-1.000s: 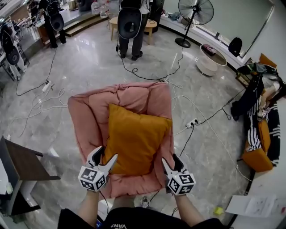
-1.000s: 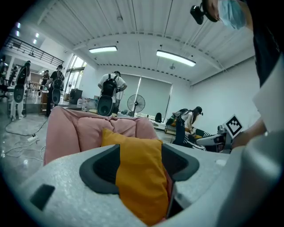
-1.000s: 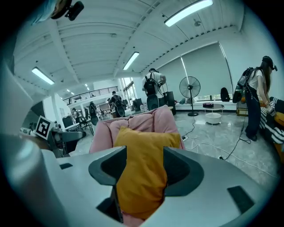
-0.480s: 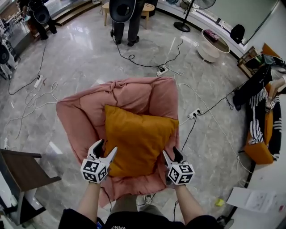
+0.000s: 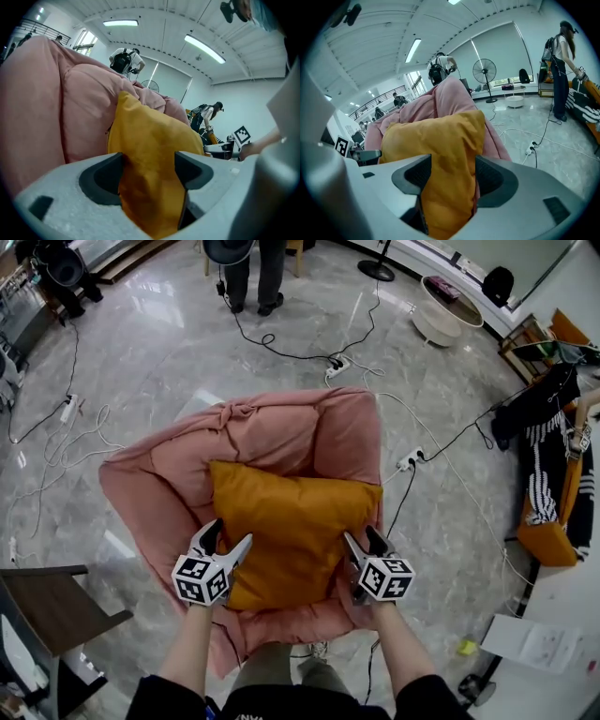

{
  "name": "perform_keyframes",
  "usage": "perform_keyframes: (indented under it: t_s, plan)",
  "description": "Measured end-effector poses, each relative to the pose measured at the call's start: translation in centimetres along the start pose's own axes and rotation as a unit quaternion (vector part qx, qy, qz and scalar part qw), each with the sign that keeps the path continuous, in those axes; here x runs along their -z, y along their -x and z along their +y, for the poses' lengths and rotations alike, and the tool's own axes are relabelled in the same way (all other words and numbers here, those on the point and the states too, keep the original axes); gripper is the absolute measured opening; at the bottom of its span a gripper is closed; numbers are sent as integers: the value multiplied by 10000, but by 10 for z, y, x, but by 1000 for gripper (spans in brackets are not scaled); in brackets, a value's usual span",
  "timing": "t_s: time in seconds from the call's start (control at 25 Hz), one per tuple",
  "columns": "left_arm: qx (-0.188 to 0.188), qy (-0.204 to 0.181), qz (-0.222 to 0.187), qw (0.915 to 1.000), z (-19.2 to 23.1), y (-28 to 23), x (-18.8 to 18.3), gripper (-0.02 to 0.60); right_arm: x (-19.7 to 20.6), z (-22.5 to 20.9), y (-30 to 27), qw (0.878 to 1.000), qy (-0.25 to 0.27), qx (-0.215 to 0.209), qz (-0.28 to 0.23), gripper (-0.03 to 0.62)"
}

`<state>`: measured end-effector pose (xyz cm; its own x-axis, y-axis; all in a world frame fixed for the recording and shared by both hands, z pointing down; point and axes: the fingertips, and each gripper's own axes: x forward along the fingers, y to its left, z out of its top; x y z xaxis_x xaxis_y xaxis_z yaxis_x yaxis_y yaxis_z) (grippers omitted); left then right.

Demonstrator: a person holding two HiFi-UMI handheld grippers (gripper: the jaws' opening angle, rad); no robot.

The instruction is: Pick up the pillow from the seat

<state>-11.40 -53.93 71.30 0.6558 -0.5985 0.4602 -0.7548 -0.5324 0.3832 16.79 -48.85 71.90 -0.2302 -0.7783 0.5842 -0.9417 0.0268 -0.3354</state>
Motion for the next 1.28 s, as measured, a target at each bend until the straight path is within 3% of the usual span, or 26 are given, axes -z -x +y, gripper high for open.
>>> perform_keyframes:
  t_s: [0.28,0.44,0.6,0.88,1.28]
  plan:
    - [145,122,69,9998,7,-19,5,342,5,-2,-27,9991,-371,-202,81,273]
    - [103,170,27,9998,7,-20,6,331,6,4,-28,9988,-375,-298,82,227]
    - [45,247,33,9997,2,-19,8,226,10,7,-27,9992,-312,-209,150,171]
    - [-193,336,4,9992,-7,-5,16,132,22,15,-11,9997,-86,96,220,80]
    - [-415,247,-100,9988,-44,37,31,66,43,19,37,9995,219,-24,217,43]
